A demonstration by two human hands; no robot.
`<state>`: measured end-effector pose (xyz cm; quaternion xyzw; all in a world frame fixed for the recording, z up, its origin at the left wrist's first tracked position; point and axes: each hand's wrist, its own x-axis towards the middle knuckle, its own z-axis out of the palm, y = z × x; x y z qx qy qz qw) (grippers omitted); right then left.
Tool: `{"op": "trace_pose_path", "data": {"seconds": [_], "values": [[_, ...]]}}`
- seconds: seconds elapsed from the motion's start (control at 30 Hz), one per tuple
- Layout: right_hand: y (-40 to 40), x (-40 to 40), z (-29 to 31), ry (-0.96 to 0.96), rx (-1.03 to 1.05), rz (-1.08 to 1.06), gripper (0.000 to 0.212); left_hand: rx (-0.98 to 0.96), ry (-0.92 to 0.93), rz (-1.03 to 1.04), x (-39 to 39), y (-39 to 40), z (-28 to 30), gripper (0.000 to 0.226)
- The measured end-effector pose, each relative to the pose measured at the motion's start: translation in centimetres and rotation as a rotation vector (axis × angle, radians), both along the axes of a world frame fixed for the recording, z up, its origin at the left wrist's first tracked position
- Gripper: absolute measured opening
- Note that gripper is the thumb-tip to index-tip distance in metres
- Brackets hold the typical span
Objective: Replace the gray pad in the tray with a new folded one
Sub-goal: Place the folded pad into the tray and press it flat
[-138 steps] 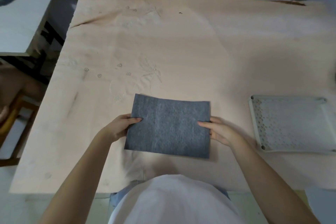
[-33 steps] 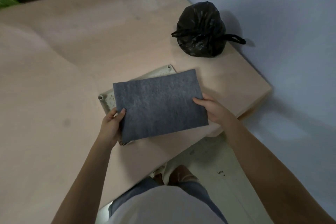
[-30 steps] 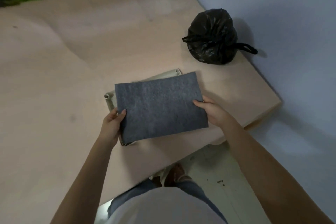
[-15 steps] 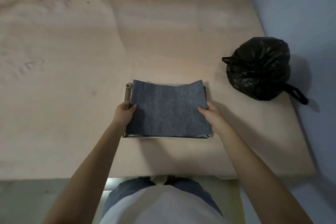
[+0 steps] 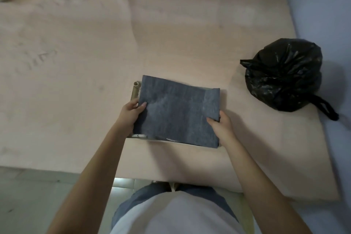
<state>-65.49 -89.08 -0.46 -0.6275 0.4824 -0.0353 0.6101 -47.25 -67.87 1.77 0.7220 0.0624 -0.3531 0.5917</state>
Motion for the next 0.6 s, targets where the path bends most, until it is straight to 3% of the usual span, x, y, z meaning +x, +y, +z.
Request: {"op": "trace_pose_path", "data": {"seconds": [0.1,0.4,0.53,0.6], "values": [[0.1,0.3,0.1,-0.003,-0.028,0.023,0.02,0.186,-0.093,-0.029,1.0,0.2,-1.0,0.006],[1.2,1.0,-0.1,0.052,-0.2,0.001,0.012,0.677,-0.464,-0.329,0.7,-0.2,-2.1,0.032],[1.9,1.2,0.1,0.121,-0.397,0.032,0.031,1.094,-0.936,-0.597,-1.6,-1.5,-1.3,0.037],[2.2,1.3,0.1,0.17,-0.51,0.06,0.04,1.016,-1.082,-0.752,-2.2,-1.9,-2.0,0.05]]}}
